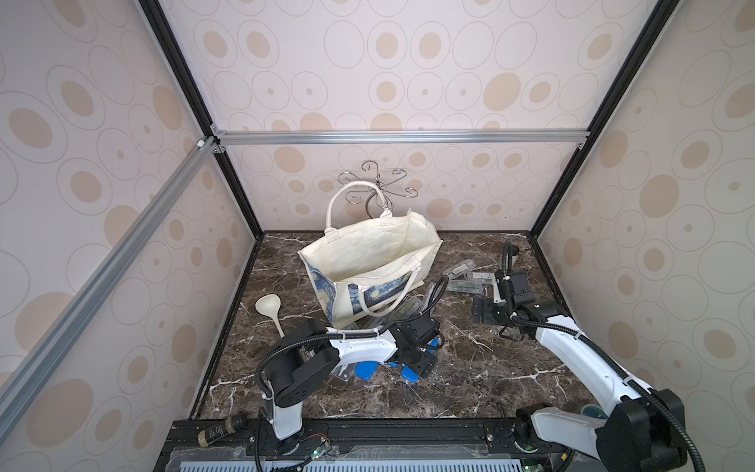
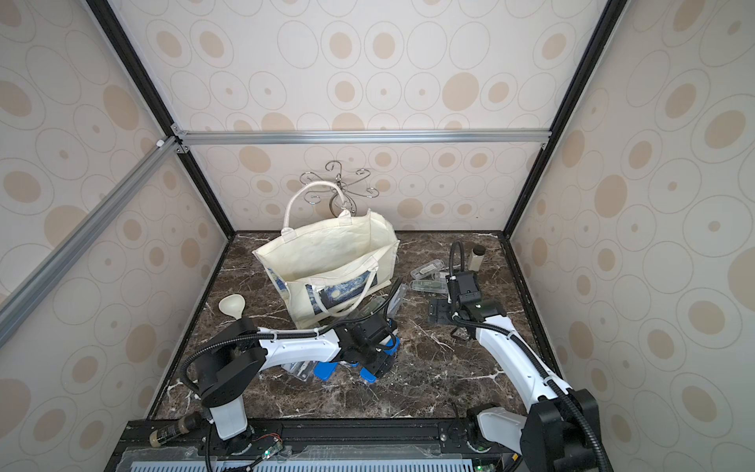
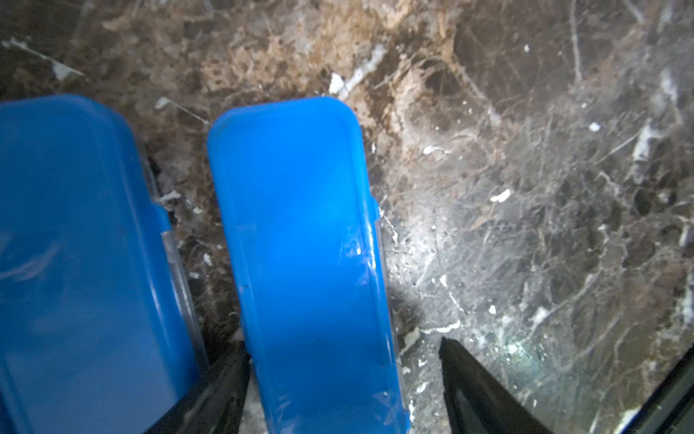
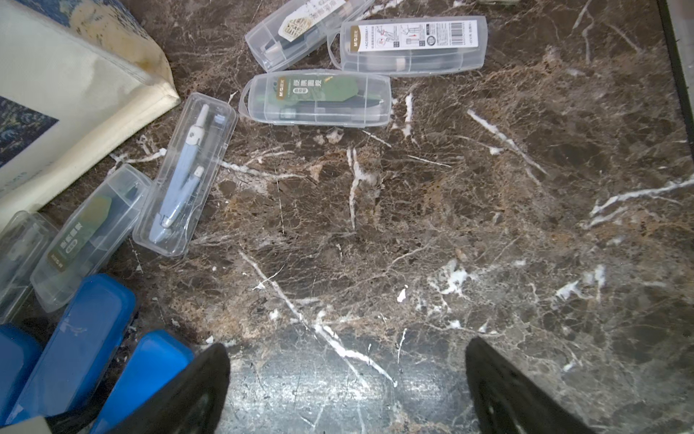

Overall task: Put the compass set into the canvas bag
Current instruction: Pick up the compass set at the center of the board.

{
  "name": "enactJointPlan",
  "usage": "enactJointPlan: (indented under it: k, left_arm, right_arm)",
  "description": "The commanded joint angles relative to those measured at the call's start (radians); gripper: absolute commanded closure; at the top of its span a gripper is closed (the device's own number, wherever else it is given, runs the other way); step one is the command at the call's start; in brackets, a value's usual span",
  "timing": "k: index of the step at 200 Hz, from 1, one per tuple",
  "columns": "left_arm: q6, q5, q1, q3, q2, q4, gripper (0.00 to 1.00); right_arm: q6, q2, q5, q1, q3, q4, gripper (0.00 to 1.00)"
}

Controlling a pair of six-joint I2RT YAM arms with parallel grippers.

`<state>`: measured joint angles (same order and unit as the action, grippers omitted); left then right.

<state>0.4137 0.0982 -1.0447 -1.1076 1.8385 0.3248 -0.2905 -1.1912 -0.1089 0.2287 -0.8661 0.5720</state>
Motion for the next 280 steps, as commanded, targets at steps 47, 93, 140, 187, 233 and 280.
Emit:
enactJointPlan:
  k: [47, 93, 140, 187, 233, 280]
  left_arm:
    - [0.006, -0.119, -0.016, -0.082, 0.107, 0.124, 0.4]
    - [0.001, -0.19, -0.051, -0.132, 0.171, 0.184, 0.41]
    - [0.004, -0.218, -0.074, -0.155, 0.224, 0.199, 0.47]
    - [-0.012, -0.234, -0.076, -0.137, 0.184, 0.145, 0.53]
    - [-0.052, -0.276, -0.077, -0.115, 0.104, 0.071, 0.54]
    - [-0.117, -0.296, -0.078, -0.121, 0.008, 0.015, 0.54]
  right_arm:
    - [-0.006, 0.027, -0.006, -0.003, 0.018, -0.007, 0.0]
    - [-0.009, 0.044, -0.005, -0.003, 0.024, -0.006, 0.0]
    - [-0.011, 0.062, -0.006, -0.003, 0.037, -0.01, 0.0]
    - [-0.013, 0.074, -0.014, -0.003, 0.037, -0.018, 0.0]
    - [-0.014, 0.08, -0.017, -0.004, 0.037, -0.019, 0.0]
    - [-0.019, 0.074, -0.017, -0.005, 0.037, -0.021, 0.0]
